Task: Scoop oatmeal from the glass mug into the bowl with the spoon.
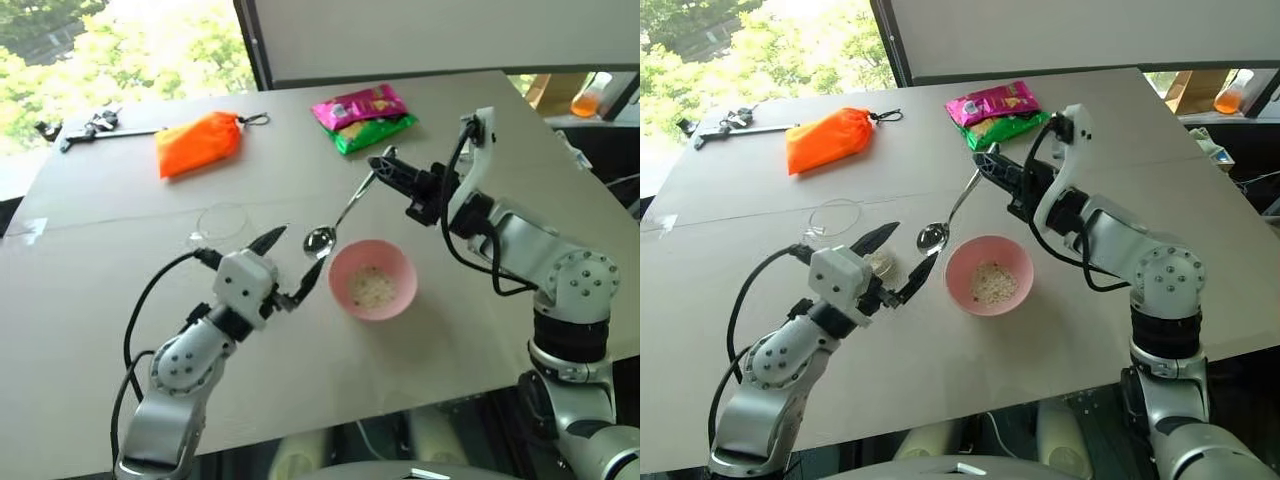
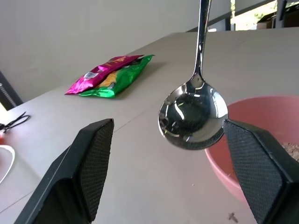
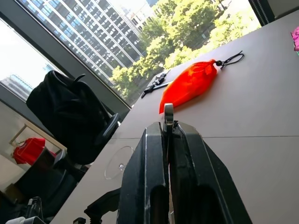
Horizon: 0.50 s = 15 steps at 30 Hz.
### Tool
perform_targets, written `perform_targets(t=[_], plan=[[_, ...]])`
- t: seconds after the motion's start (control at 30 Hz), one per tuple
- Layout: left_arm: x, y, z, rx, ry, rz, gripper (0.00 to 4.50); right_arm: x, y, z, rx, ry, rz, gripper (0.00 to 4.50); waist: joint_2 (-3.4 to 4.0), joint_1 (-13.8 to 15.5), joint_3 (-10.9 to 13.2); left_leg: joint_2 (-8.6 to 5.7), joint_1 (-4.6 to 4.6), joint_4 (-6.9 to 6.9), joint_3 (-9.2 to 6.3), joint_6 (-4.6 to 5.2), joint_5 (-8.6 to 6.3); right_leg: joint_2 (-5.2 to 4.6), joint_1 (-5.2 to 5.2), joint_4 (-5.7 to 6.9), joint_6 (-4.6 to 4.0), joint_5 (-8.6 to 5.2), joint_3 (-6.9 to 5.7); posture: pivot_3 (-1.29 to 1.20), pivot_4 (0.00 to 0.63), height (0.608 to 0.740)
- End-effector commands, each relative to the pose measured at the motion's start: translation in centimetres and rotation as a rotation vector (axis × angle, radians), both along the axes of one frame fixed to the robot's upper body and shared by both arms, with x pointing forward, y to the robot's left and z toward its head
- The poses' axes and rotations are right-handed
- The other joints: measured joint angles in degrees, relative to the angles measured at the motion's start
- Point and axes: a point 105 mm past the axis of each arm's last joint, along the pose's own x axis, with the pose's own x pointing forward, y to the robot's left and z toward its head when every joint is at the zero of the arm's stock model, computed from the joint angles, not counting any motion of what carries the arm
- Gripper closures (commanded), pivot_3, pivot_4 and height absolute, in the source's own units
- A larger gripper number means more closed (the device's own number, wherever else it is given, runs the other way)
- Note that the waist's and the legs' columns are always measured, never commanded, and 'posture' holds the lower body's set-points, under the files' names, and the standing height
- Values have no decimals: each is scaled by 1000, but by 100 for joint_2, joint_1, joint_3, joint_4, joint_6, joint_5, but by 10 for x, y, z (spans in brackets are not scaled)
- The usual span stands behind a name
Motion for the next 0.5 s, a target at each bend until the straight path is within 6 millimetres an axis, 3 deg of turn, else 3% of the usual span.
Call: perform_targets(t=[0.03, 0.13, 0.2, 0.43, 0.5], plan=[[-20, 5, 16, 6, -124, 58, 649, 2, -6, 14, 24, -56, -5, 4500, 1, -1, 0, -1, 0, 0, 2, 3, -2, -2, 0, 0, 0, 0, 3, 0, 150, 740], [-32, 21, 21, -36, -142, 171, 649, 4, -7, 15, 15, -61, -2, 4500, 3, 1, 2, 1, -1, 0, 0, 18, -10, -3, 0, 0, 0, 0, 10, 0, 150, 740], [-40, 35, 12, -68, -100, 254, 649, 5, -7, 16, 11, -65, 5, 4500, 5, -2, 2, 2, -4, 0, -3, 19, -11, -3, -1, -1, 0, 0, 11, 0, 150, 740], [-54, 129, -34, -154, 3, 729, 649, 8, -5, 17, 0, -77, 16, 4500, 10, 15, 6, 3, -4, 0, -7, 24, -14, -2, 0, -3, 0, 0, -3, 0, 150, 740], [-54, 143, -39, -177, 16, 774, 649, 8, -5, 18, -2, -81, 16, 4500, 14, 13, 5, 0, -5, 4, -7, 24, -14, -4, 3, -3, 0, 0, -18, 0, 150, 740]])
